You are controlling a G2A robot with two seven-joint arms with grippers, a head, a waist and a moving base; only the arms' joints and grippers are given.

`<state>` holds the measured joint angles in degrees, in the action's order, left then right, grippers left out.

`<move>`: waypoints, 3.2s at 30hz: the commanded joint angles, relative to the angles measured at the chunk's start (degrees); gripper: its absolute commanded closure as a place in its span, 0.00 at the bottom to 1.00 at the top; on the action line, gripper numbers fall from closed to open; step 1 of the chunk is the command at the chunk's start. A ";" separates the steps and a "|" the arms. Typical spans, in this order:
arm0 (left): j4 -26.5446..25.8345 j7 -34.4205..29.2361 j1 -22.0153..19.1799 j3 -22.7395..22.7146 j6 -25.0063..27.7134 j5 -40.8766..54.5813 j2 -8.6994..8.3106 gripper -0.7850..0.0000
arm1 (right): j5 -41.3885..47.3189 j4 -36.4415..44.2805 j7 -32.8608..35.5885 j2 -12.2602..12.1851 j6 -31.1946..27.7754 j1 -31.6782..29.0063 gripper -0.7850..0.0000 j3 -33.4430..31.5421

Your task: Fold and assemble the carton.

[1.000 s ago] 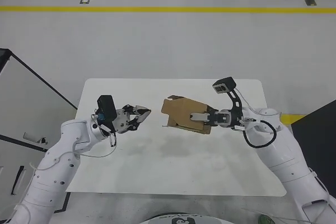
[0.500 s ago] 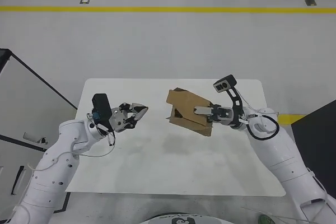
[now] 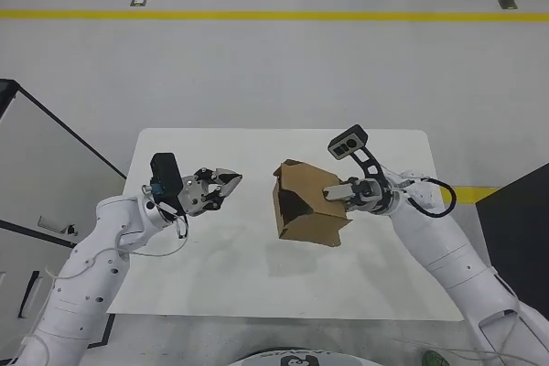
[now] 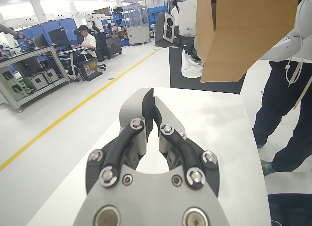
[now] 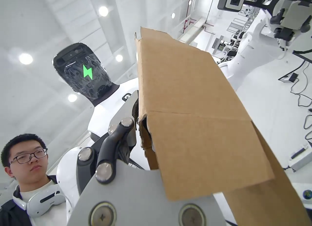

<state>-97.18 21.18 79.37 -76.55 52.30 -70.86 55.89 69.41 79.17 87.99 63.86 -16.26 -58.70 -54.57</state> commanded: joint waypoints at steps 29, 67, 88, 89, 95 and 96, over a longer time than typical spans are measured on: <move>-9.21 -0.44 0.84 1.63 5.70 5.79 0.19 1.00 | 2.70 -6.35 -0.94 2.82 0.49 -1.19 1.00 -0.16; -9.04 -2.38 -2.23 6.83 5.70 5.84 0.36 1.00 | -2.27 -6.20 -0.62 5.18 2.09 -3.26 1.00 -3.18; -10.47 -3.85 -1.92 8.56 5.70 4.73 -0.42 1.00 | -4.41 -4.34 -0.34 5.88 3.41 -4.90 1.00 -4.63; -10.55 -3.83 -1.89 8.52 5.70 4.73 -0.45 1.00 | -4.51 -4.31 -0.36 5.91 3.46 -4.94 1.00 -4.71; -9.83 -2.57 -1.81 6.88 5.18 5.52 -0.53 1.00 | -4.90 -4.60 -0.24 5.95 3.04 -5.42 1.00 -5.82; -9.54 -2.19 -1.78 6.56 5.16 5.96 -0.53 1.00 | -4.88 -4.71 -0.17 5.94 2.92 -5.52 1.00 -6.08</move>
<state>-107.02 18.64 77.59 -69.66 57.52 -65.27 55.36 64.47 74.56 87.75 69.81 -13.25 -64.13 -60.40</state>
